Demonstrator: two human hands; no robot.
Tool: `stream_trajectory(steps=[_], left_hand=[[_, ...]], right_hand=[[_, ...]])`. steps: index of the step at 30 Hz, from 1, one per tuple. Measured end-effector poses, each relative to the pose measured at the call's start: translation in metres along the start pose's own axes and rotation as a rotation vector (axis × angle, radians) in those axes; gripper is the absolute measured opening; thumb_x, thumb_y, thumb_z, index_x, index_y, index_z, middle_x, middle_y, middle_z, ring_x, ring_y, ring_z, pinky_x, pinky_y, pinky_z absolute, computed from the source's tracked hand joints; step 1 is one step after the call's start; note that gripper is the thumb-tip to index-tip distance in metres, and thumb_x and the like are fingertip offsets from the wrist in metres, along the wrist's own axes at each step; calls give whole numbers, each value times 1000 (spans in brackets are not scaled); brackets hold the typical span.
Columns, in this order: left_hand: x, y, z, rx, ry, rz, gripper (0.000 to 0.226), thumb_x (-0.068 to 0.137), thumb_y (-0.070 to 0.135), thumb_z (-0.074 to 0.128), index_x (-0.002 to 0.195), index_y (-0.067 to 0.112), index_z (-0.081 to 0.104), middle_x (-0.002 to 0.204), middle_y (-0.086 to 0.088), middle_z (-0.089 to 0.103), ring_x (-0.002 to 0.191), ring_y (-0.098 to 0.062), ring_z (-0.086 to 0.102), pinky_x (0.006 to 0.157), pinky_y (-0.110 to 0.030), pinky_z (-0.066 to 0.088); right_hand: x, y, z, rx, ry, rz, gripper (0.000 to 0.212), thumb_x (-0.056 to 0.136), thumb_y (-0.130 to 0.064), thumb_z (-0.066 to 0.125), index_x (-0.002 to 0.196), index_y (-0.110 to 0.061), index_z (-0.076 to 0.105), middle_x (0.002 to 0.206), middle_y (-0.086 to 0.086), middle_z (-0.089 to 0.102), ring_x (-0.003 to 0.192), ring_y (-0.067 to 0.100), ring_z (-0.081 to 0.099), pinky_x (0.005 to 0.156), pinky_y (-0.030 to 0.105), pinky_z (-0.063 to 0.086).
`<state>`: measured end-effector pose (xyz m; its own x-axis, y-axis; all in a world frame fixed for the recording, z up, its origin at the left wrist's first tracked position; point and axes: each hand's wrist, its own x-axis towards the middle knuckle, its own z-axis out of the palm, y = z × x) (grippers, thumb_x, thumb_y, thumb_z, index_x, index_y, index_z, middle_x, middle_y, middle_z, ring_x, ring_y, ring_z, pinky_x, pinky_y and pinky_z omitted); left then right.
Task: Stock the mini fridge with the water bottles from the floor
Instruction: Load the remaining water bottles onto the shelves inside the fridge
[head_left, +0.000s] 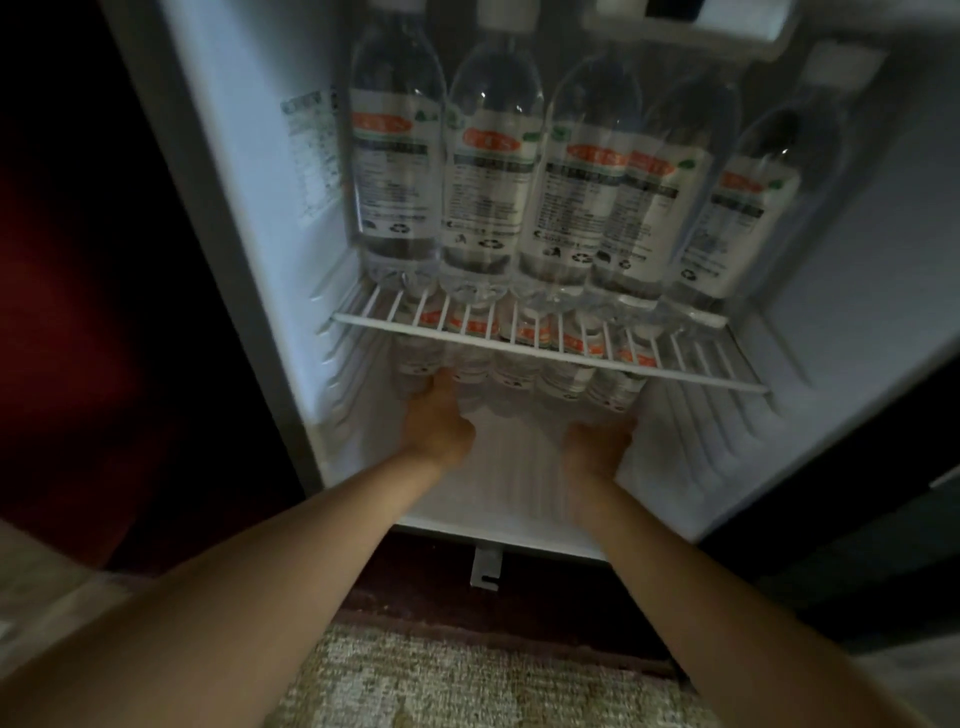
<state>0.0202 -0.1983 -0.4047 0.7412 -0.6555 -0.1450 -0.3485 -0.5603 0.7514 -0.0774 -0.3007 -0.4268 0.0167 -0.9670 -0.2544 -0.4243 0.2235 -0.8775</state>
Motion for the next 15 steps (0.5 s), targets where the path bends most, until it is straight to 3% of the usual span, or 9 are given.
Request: stream_trajectory(steps=[3,6,9,12,15], left_hand=[[-40,3,-22,-27,-34,21,57,76,5,47,133,12,44,137,-14,49,122,-31,51,98,-36,45],[-98,18,-67,30,3,-36,30,87,8,48,116,5,56,120,-17,60,114,-32,55,87,-33,46],[-162,30,-124,8,101,-75,28,91,13,43,109,2,62,115,-16,62,110,-31,56,84,-33,44],[-236,29,-186,-69,226,-104,29,90,13,47,115,14,61,118,-5,60,116,-23,54,86,-27,40],[-314,18,-236,-137,375,-112,23,88,13,50,104,21,65,99,2,61,107,-19,58,81,-23,39]], right_hand=[[-49,-9,-6,67,-148,-151,56,87,1,47,140,-3,29,140,16,42,126,31,45,94,27,37],[-107,-37,-28,18,-322,-269,44,90,-3,45,133,-5,37,125,13,52,114,30,52,79,23,38],[-179,-73,-63,-54,-399,-550,36,86,4,43,121,-2,45,109,13,57,100,23,55,67,5,35],[-263,-107,-96,-33,-479,-710,29,85,3,41,112,-3,51,106,10,58,92,19,54,75,20,39],[-348,-125,-122,-72,-641,-858,24,85,0,44,106,-10,54,111,6,56,90,16,51,75,27,39]])
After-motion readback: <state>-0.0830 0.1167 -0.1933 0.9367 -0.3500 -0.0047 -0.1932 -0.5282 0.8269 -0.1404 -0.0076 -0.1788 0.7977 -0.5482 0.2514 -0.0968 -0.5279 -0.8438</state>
